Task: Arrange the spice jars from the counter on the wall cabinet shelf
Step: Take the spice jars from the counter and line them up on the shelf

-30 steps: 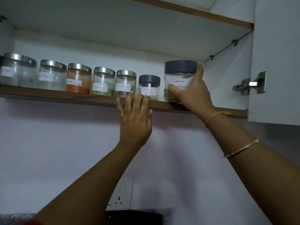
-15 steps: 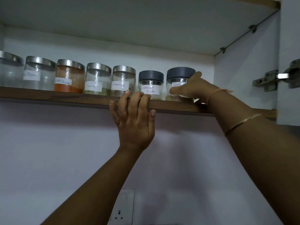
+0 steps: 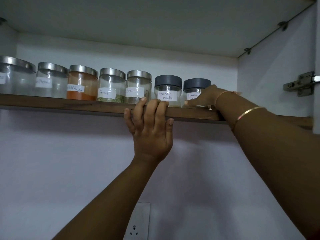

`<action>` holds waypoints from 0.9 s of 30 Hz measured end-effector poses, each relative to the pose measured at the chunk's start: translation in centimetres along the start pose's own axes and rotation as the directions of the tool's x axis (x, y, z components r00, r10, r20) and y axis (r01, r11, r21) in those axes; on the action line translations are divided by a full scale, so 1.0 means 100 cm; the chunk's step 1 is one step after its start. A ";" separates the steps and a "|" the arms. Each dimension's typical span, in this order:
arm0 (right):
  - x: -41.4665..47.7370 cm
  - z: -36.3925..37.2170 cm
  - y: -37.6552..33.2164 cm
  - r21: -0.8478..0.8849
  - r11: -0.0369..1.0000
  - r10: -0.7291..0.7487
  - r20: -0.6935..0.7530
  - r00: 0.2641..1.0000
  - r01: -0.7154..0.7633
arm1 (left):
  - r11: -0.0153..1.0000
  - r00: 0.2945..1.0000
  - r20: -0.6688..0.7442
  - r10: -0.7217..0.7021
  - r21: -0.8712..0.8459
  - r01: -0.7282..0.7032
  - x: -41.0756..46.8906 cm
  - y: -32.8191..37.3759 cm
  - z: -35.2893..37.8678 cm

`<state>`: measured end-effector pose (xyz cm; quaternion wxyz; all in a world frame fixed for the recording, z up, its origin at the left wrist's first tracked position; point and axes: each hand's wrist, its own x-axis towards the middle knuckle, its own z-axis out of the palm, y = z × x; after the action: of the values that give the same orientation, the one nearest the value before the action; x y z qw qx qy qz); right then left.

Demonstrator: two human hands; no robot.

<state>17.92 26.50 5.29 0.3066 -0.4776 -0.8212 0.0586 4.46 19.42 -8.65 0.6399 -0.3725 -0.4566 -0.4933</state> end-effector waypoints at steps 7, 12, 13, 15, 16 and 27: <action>-0.022 -0.004 0.000 -0.002 1.000 -0.015 0.232 0.973 0.016 | 0.998 0.989 0.146 0.031 0.044 -0.038 -0.001 -0.003 -0.013; -0.044 -0.012 -0.003 -0.032 0.999 -0.031 0.197 0.980 0.038 | 0.995 0.963 0.258 0.073 0.049 -0.089 0.001 -0.006 -0.031; -0.048 -0.013 -0.003 -0.002 0.999 -0.042 0.178 0.983 0.043 | 0.994 0.957 0.279 0.078 0.050 -0.096 0.001 -0.006 -0.034; -0.057 -0.013 -0.003 0.043 0.998 -0.054 0.110 0.992 0.050 | 0.994 0.942 0.329 0.072 0.052 -0.094 0.003 -0.005 -0.042; -0.062 -0.013 -0.003 0.034 0.998 -0.053 0.068 0.996 0.051 | 0.994 0.932 0.357 0.066 0.054 -0.091 0.005 -0.004 -0.046; -0.123 0.016 -0.005 -0.074 0.996 -0.072 -0.356 0.932 0.049 | 0.976 0.690 0.720 0.079 0.084 -0.200 0.034 0.000 -0.097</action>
<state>21.03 16.45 -1.29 0.4373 -0.4642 -0.7675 -0.0651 6.90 9.44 -8.41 0.4762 -0.5168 -0.6755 -0.2235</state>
